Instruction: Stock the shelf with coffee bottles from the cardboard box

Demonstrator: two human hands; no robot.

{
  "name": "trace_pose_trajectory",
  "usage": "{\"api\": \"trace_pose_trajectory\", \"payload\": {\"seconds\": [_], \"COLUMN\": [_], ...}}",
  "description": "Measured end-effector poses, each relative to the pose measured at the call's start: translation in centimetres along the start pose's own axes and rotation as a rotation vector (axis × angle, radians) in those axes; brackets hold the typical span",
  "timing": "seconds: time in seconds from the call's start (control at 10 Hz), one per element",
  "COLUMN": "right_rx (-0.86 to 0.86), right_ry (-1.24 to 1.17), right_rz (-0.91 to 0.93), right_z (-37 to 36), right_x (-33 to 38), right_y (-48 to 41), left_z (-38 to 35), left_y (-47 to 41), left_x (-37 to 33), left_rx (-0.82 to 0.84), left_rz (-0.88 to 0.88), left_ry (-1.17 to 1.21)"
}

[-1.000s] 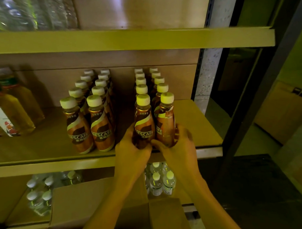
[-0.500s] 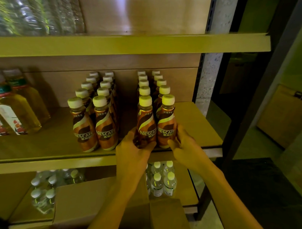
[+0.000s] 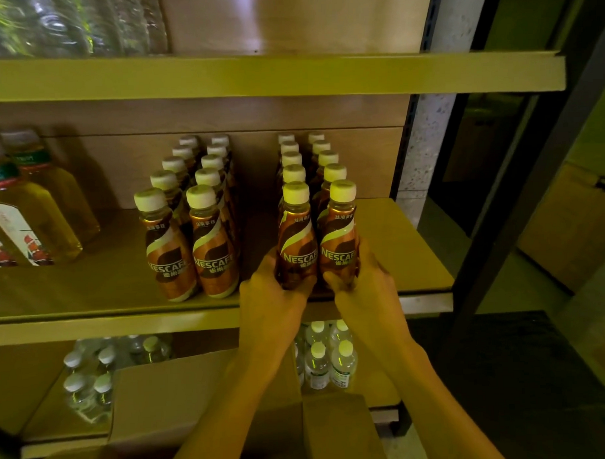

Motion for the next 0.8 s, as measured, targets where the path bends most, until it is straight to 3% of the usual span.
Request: {"api": "trace_pose_trajectory", "payload": {"seconds": [0.4,0.6,0.8], "right_rx": [0.010,0.064,0.004], "right_ry": [0.041,0.421,0.560], "right_rz": [0.022,0.037,0.198], "right_z": [0.3,1.1,2.2], "right_x": [0.5,0.4,1.8], "right_y": [-0.1,0.6,5.9], "left_z": [0.8,2.0,3.4], "left_y": [-0.4,0.7,5.3], "left_x": [-1.1,-1.8,-1.7], "left_rx": [0.036,0.076,0.102], "left_rz": [-0.056,-0.143,-0.258], "left_ry": [-0.130,-0.351,-0.704]}}
Point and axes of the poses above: each hand's wrist, its own y-axis away from the middle knuckle, its own z-axis out of the back of the hand, x = y × z, the point moved 6 cm from there along -y, towards the middle knuckle, and after that the axes turned 10 degrees about -y, right-handed, at the moved point
